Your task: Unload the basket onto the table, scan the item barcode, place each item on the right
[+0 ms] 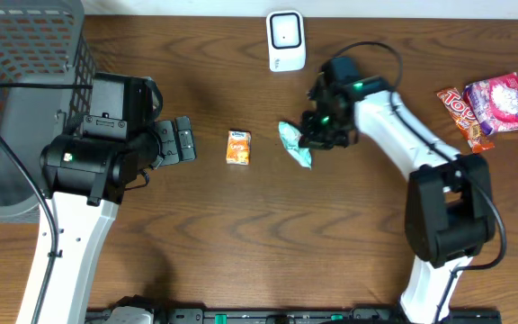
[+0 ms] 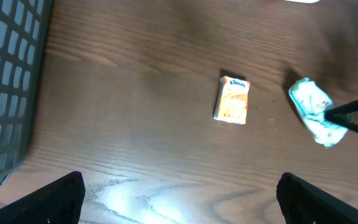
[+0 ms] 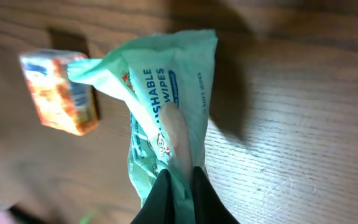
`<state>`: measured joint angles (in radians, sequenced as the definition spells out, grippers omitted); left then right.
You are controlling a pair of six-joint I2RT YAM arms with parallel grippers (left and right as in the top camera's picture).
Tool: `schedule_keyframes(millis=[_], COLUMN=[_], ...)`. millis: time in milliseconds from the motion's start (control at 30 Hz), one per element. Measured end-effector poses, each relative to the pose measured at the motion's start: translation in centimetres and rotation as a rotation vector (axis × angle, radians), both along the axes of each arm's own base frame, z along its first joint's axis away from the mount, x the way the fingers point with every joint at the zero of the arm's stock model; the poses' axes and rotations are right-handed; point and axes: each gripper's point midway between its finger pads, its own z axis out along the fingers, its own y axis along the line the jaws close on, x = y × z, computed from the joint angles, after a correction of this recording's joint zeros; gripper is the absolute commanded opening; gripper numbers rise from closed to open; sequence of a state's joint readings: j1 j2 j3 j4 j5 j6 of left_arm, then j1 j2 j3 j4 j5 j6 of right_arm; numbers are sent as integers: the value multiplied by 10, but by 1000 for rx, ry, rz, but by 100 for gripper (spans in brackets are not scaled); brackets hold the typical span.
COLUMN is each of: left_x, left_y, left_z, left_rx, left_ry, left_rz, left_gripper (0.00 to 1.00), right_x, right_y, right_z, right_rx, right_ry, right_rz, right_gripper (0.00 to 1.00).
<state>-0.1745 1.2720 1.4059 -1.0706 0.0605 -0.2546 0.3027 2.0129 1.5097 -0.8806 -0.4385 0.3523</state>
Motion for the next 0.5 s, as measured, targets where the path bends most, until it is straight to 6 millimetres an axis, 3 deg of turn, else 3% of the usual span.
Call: schedule_keyframes(millis=[233, 500], left_x=[0, 0], left_y=[0, 0], left_z=[0, 0], left_rx=[0, 0], left_ry=[0, 0], left_rz=[0, 0], left_gripper=[98, 98], right_x=[0, -20], right_y=[-19, -50], right_z=[-3, -22], right_rx=[260, 442], right_ry=[58, 151], right_rz=[-62, -177], right_gripper=[1, 1])
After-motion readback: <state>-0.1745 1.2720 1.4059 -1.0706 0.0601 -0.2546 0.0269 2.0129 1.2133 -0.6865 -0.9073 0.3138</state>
